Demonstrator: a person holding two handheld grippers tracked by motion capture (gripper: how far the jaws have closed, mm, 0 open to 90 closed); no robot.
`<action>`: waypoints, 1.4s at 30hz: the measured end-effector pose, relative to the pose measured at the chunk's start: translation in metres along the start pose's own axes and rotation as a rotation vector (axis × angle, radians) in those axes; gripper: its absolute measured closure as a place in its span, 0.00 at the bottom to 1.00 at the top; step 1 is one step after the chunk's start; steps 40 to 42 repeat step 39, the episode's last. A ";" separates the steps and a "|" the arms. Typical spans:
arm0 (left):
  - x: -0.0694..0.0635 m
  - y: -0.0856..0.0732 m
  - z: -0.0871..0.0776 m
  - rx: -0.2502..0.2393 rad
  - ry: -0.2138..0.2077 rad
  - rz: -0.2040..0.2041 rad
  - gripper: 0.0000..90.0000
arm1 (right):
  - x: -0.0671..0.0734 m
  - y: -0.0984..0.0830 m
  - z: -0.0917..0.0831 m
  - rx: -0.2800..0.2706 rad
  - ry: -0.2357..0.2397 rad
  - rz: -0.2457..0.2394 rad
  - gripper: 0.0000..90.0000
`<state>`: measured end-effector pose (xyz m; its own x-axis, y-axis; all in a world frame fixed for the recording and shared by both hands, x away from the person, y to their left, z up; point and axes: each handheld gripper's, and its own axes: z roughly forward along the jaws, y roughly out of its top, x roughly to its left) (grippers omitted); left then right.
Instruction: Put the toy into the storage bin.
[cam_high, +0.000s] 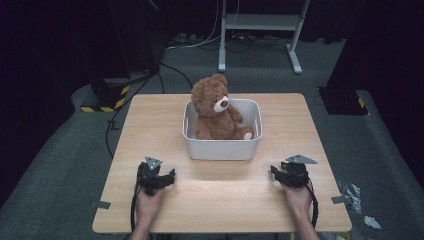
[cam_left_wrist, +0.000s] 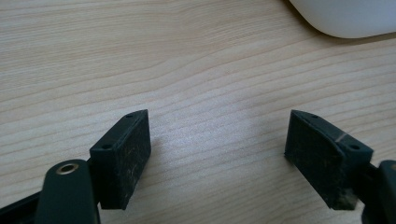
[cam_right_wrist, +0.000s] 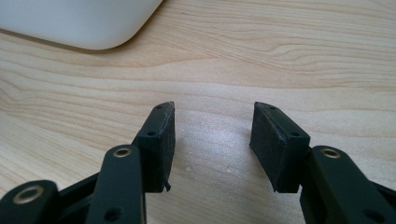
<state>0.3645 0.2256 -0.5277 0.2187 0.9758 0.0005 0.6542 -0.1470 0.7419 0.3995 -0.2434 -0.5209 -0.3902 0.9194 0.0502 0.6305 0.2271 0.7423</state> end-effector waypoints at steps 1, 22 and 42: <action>0.000 0.000 0.000 0.000 -0.001 -0.001 0.25 | 0.001 0.000 0.000 -0.001 -0.003 -0.001 0.55; -0.001 0.000 0.000 -0.005 -0.003 -0.003 0.25 | 0.009 0.001 0.004 0.009 -0.053 -0.039 0.41; -0.001 0.000 0.000 -0.001 -0.001 0.001 0.25 | 0.010 0.000 0.004 0.011 -0.045 -0.051 0.36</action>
